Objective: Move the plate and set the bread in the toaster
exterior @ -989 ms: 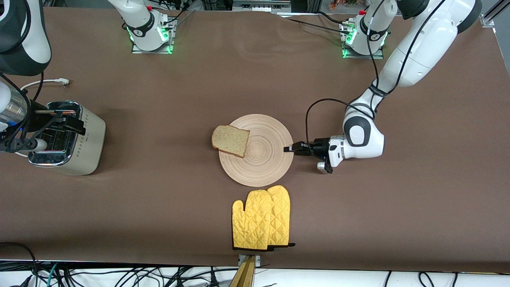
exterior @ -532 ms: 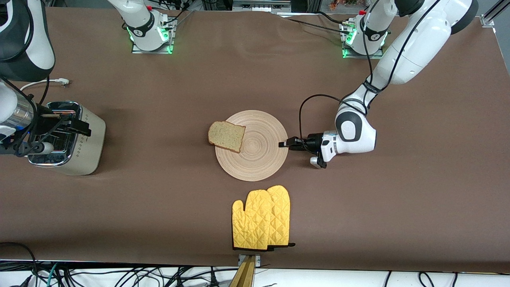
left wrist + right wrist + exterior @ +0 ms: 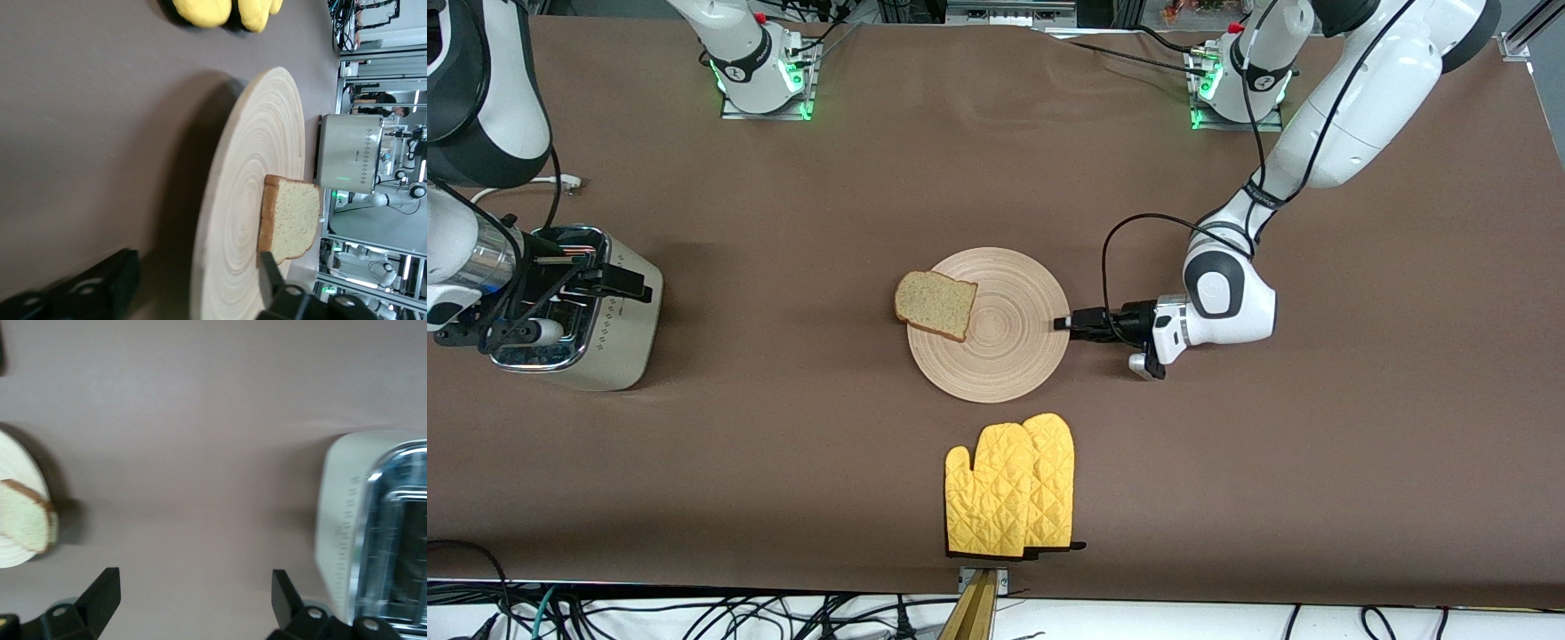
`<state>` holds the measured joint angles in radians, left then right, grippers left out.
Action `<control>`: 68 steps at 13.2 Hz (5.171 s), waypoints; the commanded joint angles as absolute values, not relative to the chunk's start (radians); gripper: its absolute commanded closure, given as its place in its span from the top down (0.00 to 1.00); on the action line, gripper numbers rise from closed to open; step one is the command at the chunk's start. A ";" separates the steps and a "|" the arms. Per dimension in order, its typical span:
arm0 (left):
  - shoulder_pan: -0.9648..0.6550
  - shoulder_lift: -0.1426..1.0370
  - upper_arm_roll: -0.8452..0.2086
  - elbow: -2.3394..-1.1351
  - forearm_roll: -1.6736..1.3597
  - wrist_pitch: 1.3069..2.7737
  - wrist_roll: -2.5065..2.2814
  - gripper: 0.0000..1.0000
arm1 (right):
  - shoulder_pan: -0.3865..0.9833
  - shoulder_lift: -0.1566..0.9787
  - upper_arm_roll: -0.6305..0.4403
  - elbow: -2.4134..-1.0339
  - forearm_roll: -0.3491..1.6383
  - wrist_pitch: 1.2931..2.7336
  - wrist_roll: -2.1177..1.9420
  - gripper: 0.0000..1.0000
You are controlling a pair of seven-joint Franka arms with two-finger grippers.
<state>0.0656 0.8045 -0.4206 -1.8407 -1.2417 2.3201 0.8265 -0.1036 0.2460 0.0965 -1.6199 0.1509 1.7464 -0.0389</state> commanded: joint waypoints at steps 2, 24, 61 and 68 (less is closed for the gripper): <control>0.207 0.764 -0.422 -1.823 -0.919 2.140 0.639 1.00 | -0.110 0.258 0.106 -1.675 0.314 1.747 -0.025 1.00; 0.293 0.380 -0.419 -1.267 0.071 1.479 -0.026 1.00 | 0.268 0.455 0.146 -2.036 0.807 2.390 0.115 1.00; 0.021 0.049 -0.061 -1.721 -0.021 1.759 -0.020 1.00 | 0.288 0.407 -0.372 -1.424 0.255 1.423 -0.007 0.00; 0.028 0.051 -0.060 -1.720 -0.023 1.743 -0.017 1.00 | 0.290 0.396 -0.624 -1.402 0.025 1.376 -0.310 0.00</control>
